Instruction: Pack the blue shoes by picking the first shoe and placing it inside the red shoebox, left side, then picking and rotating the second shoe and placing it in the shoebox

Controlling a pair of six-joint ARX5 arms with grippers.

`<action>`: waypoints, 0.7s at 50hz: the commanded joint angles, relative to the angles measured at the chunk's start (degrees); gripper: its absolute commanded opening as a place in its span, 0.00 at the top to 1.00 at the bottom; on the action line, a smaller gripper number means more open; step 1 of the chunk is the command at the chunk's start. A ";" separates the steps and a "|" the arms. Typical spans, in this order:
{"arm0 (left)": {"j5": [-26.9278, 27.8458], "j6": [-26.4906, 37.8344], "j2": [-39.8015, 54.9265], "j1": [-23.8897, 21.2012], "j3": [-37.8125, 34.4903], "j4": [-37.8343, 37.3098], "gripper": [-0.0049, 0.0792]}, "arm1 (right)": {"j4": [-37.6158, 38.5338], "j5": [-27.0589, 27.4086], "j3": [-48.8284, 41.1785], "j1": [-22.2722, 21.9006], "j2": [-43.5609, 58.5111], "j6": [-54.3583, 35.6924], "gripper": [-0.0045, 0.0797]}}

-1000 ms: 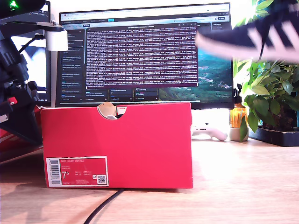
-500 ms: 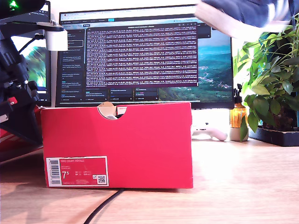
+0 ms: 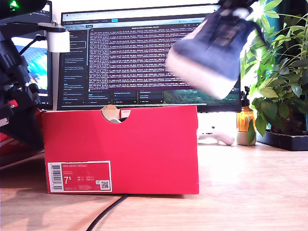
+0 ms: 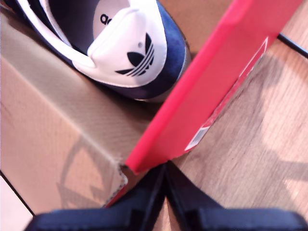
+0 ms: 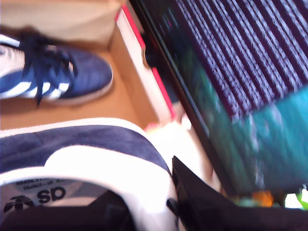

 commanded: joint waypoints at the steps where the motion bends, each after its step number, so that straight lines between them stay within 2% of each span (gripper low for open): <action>1: 0.26 -0.22 0.26 -0.15 -0.48 0.28 0.96 | 3.45 -0.37 0.81 0.81 -1.66 -0.17 0.96; 25: 0.26 0.15 0.26 -0.13 -0.48 0.68 0.96 | 15.47 -0.15 0.83 3.54 2.99 -1.40 0.96; 35: 0.33 0.13 0.26 -0.15 -0.48 0.70 0.96 | 16.68 -0.17 0.87 4.11 6.56 -3.34 0.96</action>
